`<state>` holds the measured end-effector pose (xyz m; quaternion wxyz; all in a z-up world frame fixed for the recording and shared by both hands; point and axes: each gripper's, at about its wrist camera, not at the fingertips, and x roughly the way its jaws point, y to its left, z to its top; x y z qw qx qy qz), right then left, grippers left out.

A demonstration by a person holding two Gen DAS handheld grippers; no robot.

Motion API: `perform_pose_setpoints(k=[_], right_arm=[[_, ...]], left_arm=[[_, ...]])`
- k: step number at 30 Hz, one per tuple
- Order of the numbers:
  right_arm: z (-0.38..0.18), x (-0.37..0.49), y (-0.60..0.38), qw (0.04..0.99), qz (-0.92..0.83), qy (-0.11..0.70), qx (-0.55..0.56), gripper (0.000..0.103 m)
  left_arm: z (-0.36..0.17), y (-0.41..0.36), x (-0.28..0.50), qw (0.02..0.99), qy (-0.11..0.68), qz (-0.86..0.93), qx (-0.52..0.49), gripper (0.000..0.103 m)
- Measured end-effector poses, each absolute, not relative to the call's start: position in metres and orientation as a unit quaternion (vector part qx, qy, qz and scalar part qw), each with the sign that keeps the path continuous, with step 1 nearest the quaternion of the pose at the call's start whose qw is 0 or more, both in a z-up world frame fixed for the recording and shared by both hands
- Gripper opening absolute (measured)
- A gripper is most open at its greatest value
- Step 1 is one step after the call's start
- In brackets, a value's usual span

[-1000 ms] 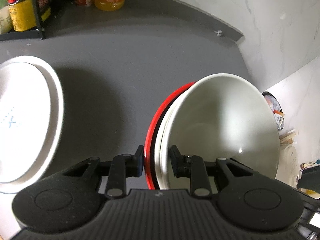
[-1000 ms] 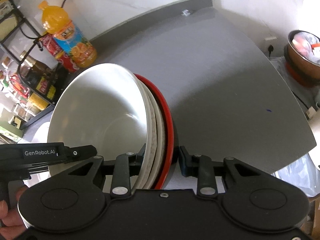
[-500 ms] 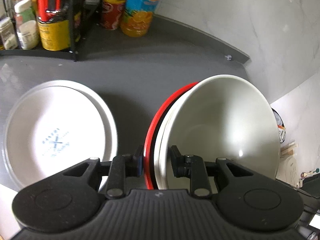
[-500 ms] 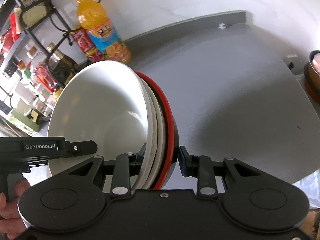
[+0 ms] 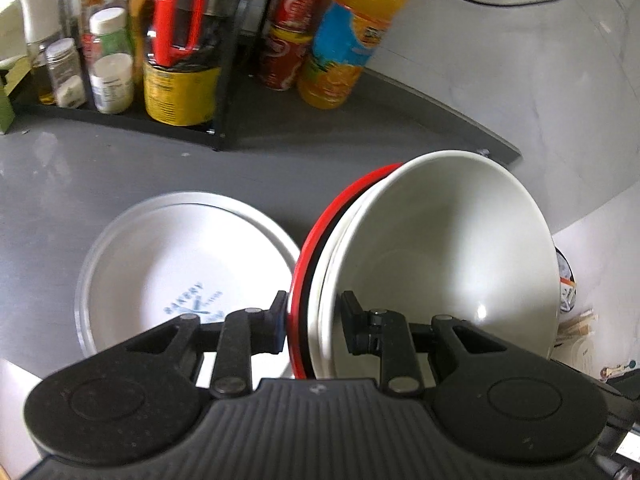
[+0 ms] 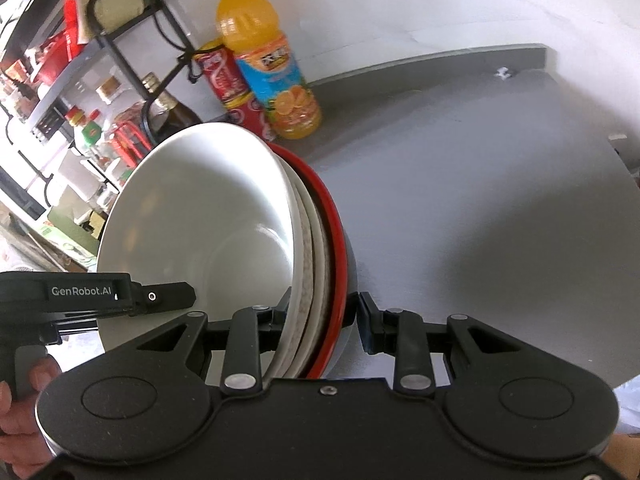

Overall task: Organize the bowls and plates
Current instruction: 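Lift the bowl stack with both tools and carry it over the plates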

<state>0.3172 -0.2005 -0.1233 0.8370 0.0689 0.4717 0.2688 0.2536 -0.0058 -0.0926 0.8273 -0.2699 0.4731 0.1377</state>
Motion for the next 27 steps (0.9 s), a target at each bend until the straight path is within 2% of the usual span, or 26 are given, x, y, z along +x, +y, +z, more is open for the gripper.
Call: perform_pose_setpoints(k=[27], right_arm=[[-0.132, 0.297, -0.093, 0.818, 0.302, 0.488, 0.041, 0.030]], left_arm=[[-0.104, 0.087, 0.208, 0.812, 0.477, 0.180, -0.286, 0.026]])
